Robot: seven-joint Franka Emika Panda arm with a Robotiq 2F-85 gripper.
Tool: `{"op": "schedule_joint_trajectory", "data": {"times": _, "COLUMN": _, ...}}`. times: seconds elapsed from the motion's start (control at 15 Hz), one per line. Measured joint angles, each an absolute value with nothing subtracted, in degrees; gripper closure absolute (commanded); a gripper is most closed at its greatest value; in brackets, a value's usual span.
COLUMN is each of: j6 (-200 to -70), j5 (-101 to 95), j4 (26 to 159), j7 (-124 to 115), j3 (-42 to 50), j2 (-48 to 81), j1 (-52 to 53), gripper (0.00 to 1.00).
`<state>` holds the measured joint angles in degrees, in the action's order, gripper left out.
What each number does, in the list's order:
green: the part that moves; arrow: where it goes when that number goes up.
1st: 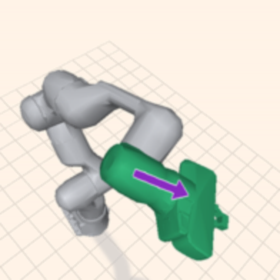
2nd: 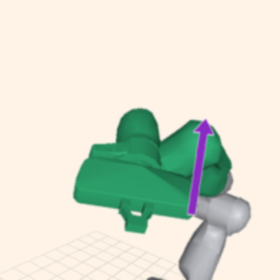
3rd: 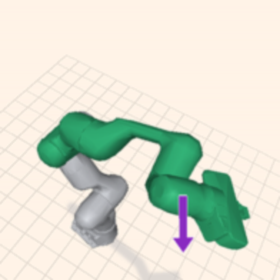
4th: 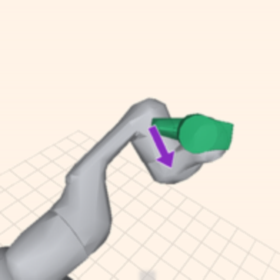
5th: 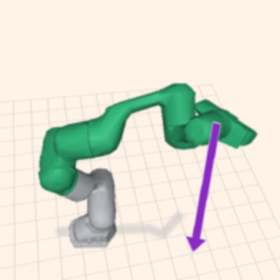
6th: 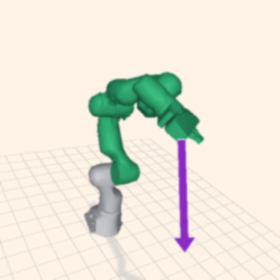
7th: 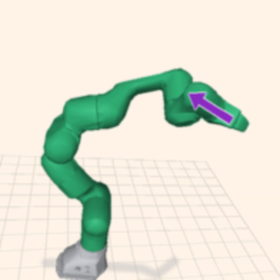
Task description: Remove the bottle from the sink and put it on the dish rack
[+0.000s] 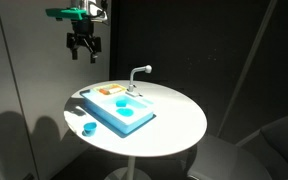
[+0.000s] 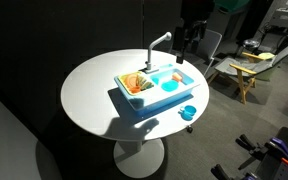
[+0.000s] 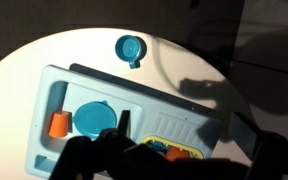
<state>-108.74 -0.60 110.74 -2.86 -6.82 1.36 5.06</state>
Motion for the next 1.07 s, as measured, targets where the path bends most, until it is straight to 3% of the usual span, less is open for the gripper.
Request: {"op": "schedule_joint_trajectory", "data": {"times": 1.07, "j6": -108.3, "j5": 1.3, "j4": 125.2, "j7": -3.3, "j3": -3.7, "j2": -14.2, "j1": 4.4, "gripper": 0.00}}
